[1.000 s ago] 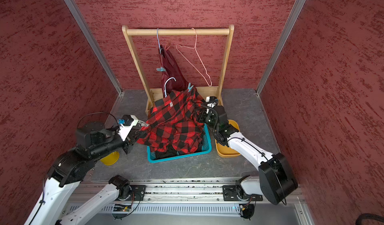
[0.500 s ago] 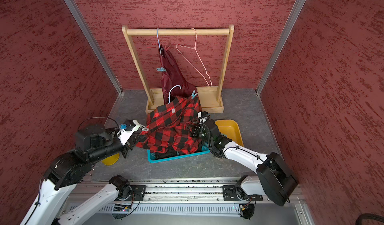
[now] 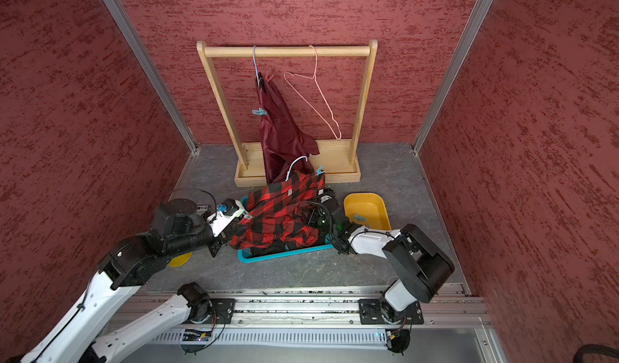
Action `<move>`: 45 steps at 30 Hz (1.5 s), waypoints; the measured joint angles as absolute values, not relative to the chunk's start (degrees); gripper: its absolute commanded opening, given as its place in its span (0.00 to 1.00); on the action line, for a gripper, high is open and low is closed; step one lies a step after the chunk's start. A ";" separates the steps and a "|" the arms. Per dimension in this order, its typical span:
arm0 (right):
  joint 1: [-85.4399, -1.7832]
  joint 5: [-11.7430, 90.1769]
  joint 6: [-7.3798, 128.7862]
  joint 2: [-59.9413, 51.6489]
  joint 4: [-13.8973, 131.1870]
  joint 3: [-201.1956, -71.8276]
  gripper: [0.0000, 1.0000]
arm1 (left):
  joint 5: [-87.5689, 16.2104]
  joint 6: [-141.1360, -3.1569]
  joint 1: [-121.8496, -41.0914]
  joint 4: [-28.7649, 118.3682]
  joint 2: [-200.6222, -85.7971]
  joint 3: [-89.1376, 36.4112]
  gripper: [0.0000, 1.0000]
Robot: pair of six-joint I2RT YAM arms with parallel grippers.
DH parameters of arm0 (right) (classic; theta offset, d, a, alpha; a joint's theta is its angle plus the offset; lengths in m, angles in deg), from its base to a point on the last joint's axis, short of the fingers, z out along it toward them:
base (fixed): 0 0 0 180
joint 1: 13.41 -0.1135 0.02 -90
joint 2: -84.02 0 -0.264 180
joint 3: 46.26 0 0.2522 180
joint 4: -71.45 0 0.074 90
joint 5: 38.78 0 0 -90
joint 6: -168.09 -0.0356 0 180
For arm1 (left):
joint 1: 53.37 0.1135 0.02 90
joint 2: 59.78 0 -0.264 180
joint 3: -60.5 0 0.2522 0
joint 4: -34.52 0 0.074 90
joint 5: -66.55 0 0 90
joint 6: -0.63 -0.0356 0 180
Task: Remove the clothespins securing long-sleeve shirts to the hanger
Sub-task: Place the long-sleeve shirt at the bin, then place the hanger in the bin.
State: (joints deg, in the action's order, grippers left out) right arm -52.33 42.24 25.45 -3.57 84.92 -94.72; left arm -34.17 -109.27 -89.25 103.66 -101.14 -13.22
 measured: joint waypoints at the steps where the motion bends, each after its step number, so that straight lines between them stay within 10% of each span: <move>1: -52.33 42.64 25.73 -2.39 84.00 -94.78 0.49 | -33.80 -109.25 -89.64 103.59 -101.17 -12.98 0.00; 11: -51.65 47.82 27.96 13.69 68.68 -100.12 0.83 | -29.69 -109.35 -94.10 101.54 -101.73 -10.53 0.00; 27: -34.75 48.65 26.76 26.74 56.26 -100.51 0.88 | -20.25 -110.08 -104.68 93.78 -104.90 -3.74 0.00; 45: -27.04 41.04 25.55 17.63 61.97 -100.45 0.90 | -8.29 -113.29 -117.75 81.23 -114.19 3.28 0.00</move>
